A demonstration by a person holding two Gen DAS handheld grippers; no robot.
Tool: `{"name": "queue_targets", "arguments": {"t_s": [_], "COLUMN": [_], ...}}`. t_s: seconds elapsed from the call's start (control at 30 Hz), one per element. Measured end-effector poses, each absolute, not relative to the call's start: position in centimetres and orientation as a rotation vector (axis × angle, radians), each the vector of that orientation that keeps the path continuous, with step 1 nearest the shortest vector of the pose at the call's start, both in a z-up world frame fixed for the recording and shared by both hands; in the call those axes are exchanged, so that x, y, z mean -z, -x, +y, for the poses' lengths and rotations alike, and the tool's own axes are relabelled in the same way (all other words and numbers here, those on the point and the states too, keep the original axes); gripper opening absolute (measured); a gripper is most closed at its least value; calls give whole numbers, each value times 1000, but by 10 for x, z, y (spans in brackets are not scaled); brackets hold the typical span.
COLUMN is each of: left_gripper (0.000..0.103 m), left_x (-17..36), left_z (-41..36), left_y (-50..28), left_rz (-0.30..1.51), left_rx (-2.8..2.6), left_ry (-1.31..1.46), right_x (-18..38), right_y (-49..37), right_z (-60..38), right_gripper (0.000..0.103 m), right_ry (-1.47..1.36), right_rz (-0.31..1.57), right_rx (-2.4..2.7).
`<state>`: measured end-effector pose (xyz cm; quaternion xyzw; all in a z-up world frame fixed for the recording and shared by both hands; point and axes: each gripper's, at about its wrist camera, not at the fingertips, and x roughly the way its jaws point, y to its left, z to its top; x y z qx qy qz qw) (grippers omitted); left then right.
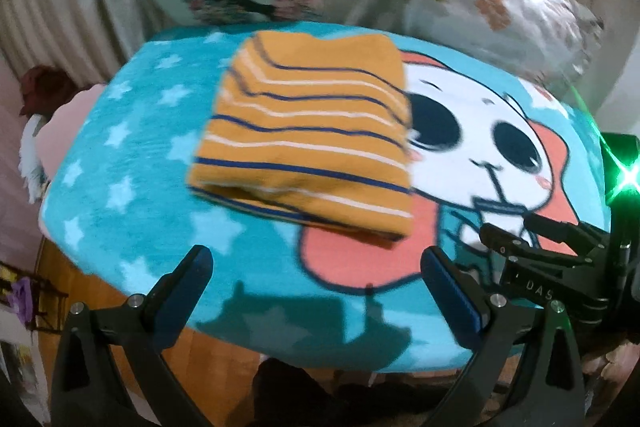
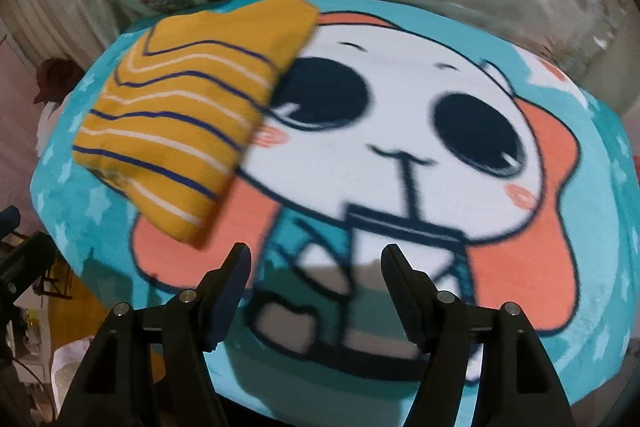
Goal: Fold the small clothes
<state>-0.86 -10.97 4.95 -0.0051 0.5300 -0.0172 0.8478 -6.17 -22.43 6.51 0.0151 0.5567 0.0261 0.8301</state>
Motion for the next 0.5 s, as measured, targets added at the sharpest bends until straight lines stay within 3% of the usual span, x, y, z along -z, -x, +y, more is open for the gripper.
{"name": "queue_targets", "arguments": {"t_s": [0.5], "left_gripper": [103], "left_x": [-43], "left_z": [-153], "left_y": [12], "left_rz": [1124], "left_rx": [137], "left_ry": [14], "right_x": [-70], "right_y": [96], "right_z": [-285], "right_gripper": [74], "right_ry": [-87], "right_rz": [1161], "right_rx": [72]}}
